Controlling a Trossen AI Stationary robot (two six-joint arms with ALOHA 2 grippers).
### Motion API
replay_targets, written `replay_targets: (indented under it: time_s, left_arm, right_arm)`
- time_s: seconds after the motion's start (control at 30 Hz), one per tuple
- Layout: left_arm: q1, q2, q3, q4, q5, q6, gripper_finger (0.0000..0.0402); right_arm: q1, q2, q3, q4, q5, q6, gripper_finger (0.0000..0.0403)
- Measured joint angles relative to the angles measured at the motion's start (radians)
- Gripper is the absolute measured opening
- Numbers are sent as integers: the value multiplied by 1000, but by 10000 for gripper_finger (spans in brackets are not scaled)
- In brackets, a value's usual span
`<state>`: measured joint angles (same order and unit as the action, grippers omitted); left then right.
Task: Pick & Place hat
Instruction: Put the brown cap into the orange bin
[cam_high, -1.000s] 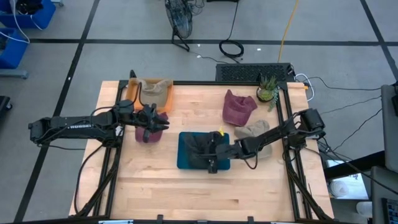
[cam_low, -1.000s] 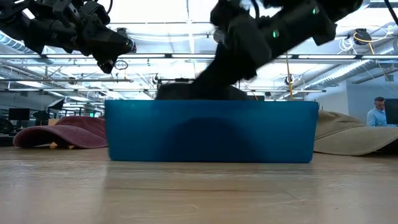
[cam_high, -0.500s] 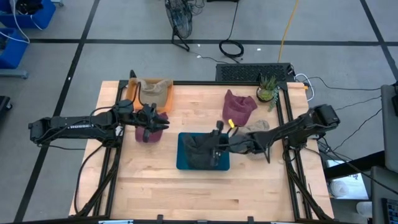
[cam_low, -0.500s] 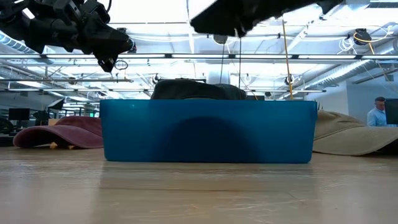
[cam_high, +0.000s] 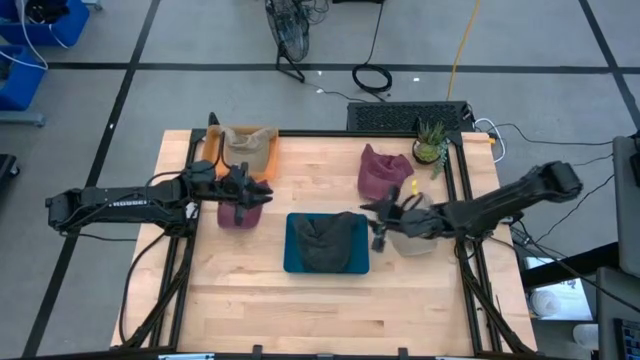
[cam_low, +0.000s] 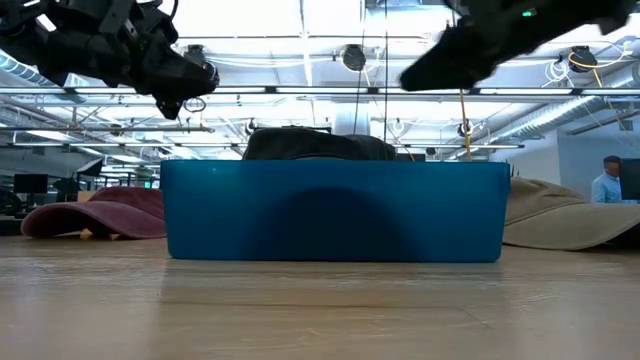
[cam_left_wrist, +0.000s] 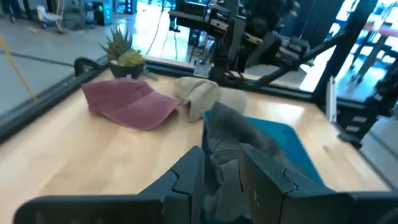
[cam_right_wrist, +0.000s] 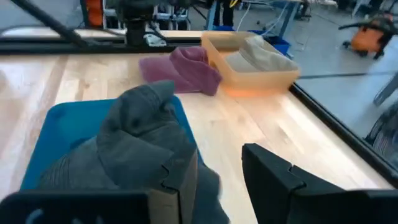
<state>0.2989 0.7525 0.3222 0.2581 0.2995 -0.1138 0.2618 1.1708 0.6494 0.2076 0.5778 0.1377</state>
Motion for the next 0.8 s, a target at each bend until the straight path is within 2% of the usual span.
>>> replay_targets:
  time_s: [0.1, 0.23, 0.33, 0.53, 0.63, 0.8]
  left_arm:
    - [0, 0, 0, 8, -62, 68, 102]
    - [0, 0, 0, 48, -206, 113, 102]
    - [1, 0, 0, 54, -267, 139, 102]
    - [34, 0, 0, 114, -277, 220, 102]
    - [76, 0, 0, 210, -284, 229, 102]
    - [152, 0, 2, 359, -270, 158, 102]
  right_arm:
    - [-28, -90, -75, 55, 38, -9, 110]
    - [-114, -118, -188, 251, 40, -63, 110]
    - [-193, -104, -255, 319, -46, -47, 110]
    - [-305, -115, -280, 291, -249, -44, 110]
    - [-313, -147, -232, 191, -309, -38, 110]
    - [-304, -222, -71, -336, -345, 63, 110]
